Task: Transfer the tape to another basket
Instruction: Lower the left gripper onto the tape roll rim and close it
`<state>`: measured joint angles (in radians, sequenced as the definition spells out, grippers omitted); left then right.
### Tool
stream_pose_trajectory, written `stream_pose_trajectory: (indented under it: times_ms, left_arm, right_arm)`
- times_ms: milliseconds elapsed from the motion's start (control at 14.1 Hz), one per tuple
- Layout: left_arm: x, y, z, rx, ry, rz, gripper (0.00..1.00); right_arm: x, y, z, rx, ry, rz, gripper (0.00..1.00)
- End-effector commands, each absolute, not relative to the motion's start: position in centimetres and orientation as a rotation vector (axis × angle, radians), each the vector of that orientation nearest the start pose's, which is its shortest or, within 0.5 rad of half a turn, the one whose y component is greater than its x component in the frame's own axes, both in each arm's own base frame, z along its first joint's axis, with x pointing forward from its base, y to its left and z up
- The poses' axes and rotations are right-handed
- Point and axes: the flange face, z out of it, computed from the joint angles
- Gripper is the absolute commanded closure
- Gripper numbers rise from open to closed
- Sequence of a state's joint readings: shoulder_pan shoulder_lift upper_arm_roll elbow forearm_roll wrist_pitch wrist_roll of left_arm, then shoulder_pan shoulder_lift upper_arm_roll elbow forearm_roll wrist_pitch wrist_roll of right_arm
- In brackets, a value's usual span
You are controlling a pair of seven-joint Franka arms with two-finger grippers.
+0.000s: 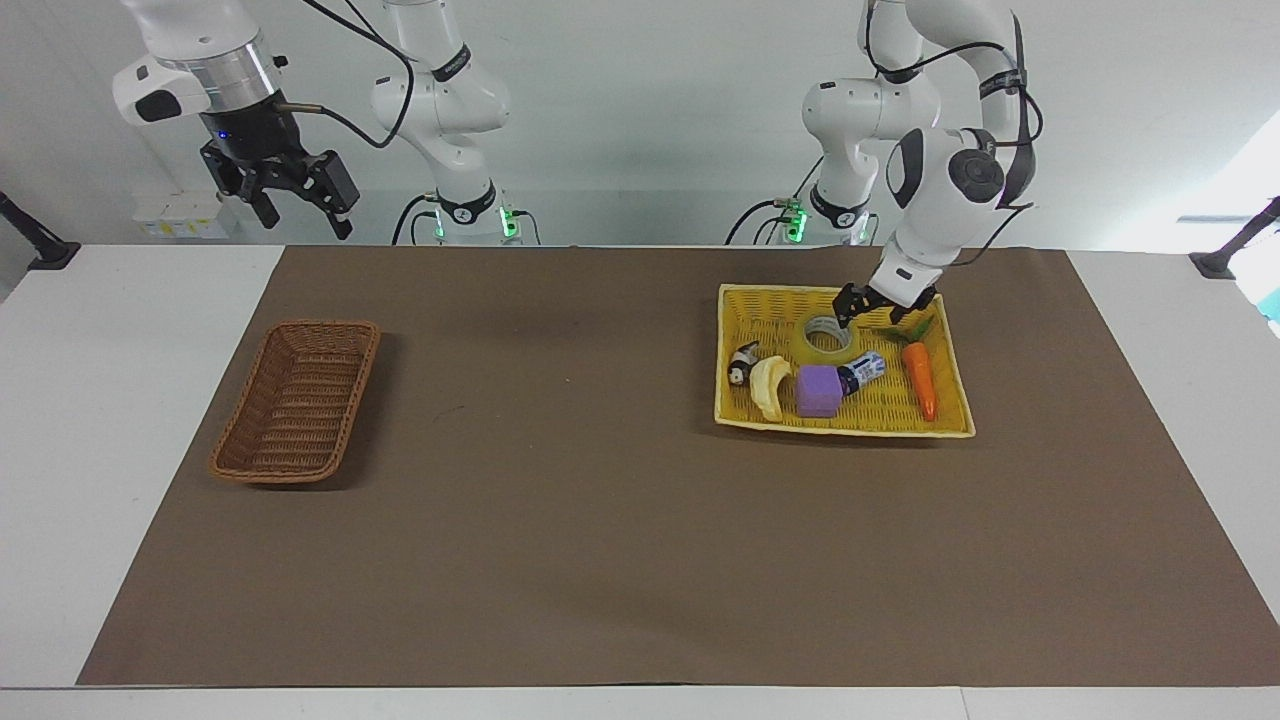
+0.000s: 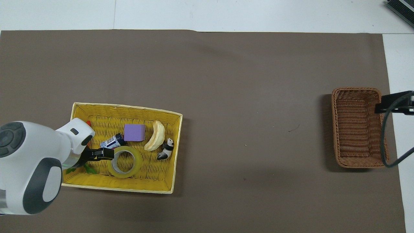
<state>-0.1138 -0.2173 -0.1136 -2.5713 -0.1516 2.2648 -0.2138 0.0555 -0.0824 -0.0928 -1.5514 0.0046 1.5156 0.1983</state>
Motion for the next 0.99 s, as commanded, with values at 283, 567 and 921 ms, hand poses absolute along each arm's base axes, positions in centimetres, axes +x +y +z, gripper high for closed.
stream_pose_trajectory:
  times_ms: [283, 567, 921]
  left_arm:
    - [39.6, -11.2, 29.8, -3.232, -0.302, 0.158, 1.0]
    - [40.2, -11.5, 30.7, -3.243, -0.321, 0.155, 1.0]
    - [43.0, -12.4, 35.8, -3.259, -0.326, 0.234, 1.0]
  right_arm:
    - [52.0, -2.2, 67.5, -3.079, 0.384, -0.083, 0.0]
    - [52.0, -2.2, 67.5, -3.079, 0.384, -0.083, 0.0]
    - [52.0, -2.2, 67.5, -3.079, 0.384, -0.083, 0.0]
